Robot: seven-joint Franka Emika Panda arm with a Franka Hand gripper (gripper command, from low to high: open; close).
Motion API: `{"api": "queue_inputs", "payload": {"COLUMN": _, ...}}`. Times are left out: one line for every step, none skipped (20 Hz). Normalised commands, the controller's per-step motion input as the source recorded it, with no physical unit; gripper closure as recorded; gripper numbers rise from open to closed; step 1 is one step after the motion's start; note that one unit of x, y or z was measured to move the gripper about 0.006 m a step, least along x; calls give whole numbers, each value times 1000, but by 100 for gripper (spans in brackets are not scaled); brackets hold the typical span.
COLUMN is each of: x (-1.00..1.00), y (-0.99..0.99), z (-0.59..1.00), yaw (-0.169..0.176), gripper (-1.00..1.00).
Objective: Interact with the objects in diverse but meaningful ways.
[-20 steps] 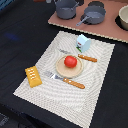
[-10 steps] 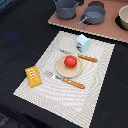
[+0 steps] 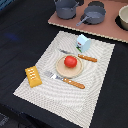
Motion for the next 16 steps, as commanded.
{"api": "queue_inputs", "payload": {"x": 466, "y": 551, "z": 0, "yaw": -27, "gripper": 100}}
{"api": "queue_inputs", "payload": {"x": 426, "y": 474, "z": -20, "yaw": -25, "gripper": 100}}
{"api": "queue_inputs", "payload": {"x": 374, "y": 409, "z": -100, "yaw": -14, "gripper": 100}}
{"api": "queue_inputs", "payload": {"x": 329, "y": 334, "z": -140, "yaw": 0, "gripper": 100}}
{"api": "queue_inputs", "payload": {"x": 309, "y": 331, "z": -146, "yaw": 0, "gripper": 100}}
{"api": "queue_inputs", "payload": {"x": 214, "y": 294, "z": -157, "yaw": 0, "gripper": 100}}
{"api": "queue_inputs", "payload": {"x": 174, "y": 314, "z": -183, "yaw": 0, "gripper": 100}}
{"api": "queue_inputs", "payload": {"x": 157, "y": 331, "z": -189, "yaw": 0, "gripper": 100}}
{"api": "queue_inputs", "payload": {"x": 126, "y": 297, "z": -197, "yaw": 0, "gripper": 100}}
{"api": "queue_inputs", "payload": {"x": 114, "y": 323, "z": -200, "yaw": 0, "gripper": 100}}
{"api": "queue_inputs", "payload": {"x": 71, "y": 309, "z": -209, "yaw": 0, "gripper": 100}}
{"api": "queue_inputs", "payload": {"x": 40, "y": 309, "z": -234, "yaw": 0, "gripper": 100}}
{"api": "queue_inputs", "payload": {"x": 0, "y": 311, "z": -249, "yaw": 0, "gripper": 100}}
{"api": "queue_inputs", "payload": {"x": 0, "y": 303, "z": -254, "yaw": 0, "gripper": 100}}
{"api": "queue_inputs", "payload": {"x": 0, "y": 351, "z": -240, "yaw": 4, "gripper": 100}}
{"api": "queue_inputs", "payload": {"x": 0, "y": 323, "z": -249, "yaw": 5, "gripper": 100}}
